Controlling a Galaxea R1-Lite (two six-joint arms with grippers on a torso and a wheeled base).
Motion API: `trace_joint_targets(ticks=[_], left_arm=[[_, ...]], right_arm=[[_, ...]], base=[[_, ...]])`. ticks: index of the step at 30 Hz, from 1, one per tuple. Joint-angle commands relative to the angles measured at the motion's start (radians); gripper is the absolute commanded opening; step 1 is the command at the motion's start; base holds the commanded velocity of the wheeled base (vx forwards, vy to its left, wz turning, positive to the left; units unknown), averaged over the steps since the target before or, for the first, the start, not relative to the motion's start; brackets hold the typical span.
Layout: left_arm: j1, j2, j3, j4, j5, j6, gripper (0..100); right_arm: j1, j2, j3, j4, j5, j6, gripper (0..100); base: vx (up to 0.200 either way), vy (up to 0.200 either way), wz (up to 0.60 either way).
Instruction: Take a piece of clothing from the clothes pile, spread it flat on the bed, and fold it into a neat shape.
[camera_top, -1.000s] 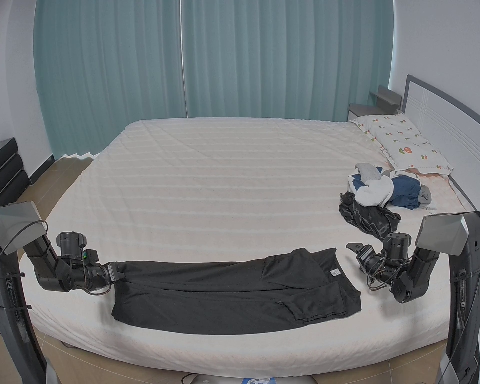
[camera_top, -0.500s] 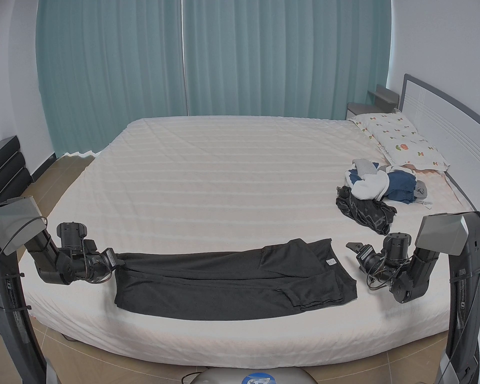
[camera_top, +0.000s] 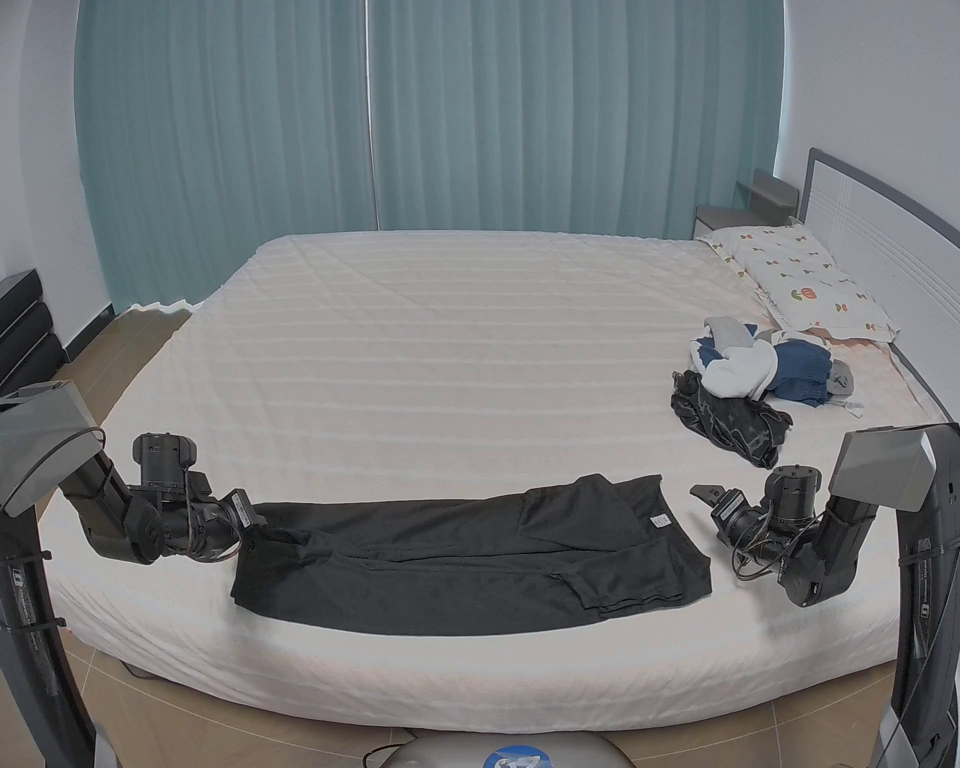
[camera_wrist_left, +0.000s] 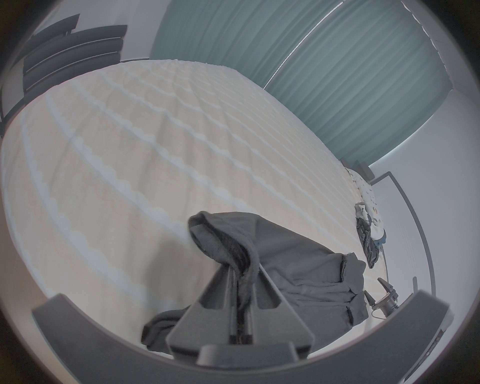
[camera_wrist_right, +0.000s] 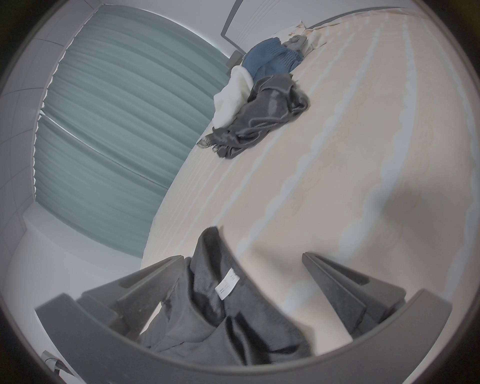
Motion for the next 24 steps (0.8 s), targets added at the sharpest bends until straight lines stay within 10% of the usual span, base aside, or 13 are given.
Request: trace_joint_targets(ticks=[1, 24], left_arm=[[-0.042, -0.055, -0.009, 0.019, 0.026, -0.031, 0], [-0.297, -0.142, -0.276, 0.498, 0.27, -0.159, 0]], right_arm=[[-0.001, 0.002, -0.001, -0.001, 0.0, 0.0, 100], [-0.001, 0.002, -0.001, -0.004, 0.0, 0.002, 100]], base=[[0.0, -0.2, 0.0], [0.0, -0.2, 0.0]])
